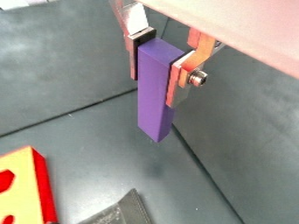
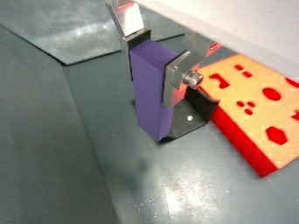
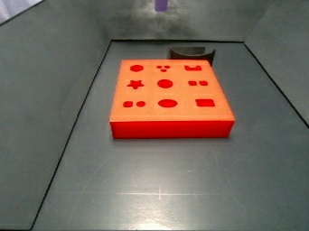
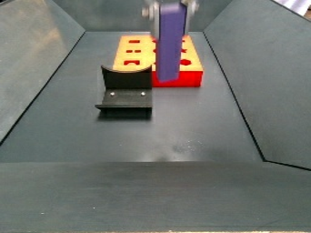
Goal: Pick up the rectangle object. Move up. Move to above the board. Insert the rectangle object.
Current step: Move to above the board.
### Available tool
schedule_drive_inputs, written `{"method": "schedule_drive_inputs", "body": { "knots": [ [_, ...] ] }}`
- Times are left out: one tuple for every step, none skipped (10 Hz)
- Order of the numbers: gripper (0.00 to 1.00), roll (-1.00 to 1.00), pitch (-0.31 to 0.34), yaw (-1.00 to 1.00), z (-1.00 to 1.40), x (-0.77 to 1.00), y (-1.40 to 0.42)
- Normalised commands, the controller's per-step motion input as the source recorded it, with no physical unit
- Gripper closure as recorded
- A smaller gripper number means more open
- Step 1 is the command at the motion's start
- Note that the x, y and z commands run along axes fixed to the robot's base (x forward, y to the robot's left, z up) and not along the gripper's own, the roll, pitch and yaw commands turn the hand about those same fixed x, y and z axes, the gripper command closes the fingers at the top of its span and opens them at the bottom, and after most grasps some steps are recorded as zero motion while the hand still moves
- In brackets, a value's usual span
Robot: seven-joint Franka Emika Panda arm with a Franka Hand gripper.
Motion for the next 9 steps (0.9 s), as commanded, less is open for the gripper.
{"method": "schedule_drive_inputs", "body": {
  "knots": [
    [1.00,0.09,0.054,0.03,0.89,-0.08,-0.08],
    [1.00,0.08,0.064,0.03,0.66,-0.04,-0.05],
    [1.00,0.07,0.079,0.03,0.48,-0.01,-0.03],
    [1.00,0.06,0.093,0.03,0.36,0.00,-0.02],
    [1.00,0.07,0.172,-1.00,0.17,-0.05,-1.00],
    [1.00,0.09,0.158,-1.00,0.16,-0.05,-1.00],
    [1.00,0.09,0.130,-1.00,0.16,-0.06,-1.00],
    [1.00,0.02,0.083,-0.80,0.16,-0.06,-1.00],
    [1.00,0.00,0.069,-0.54,0.16,-0.06,-1.00]
  ]
}}
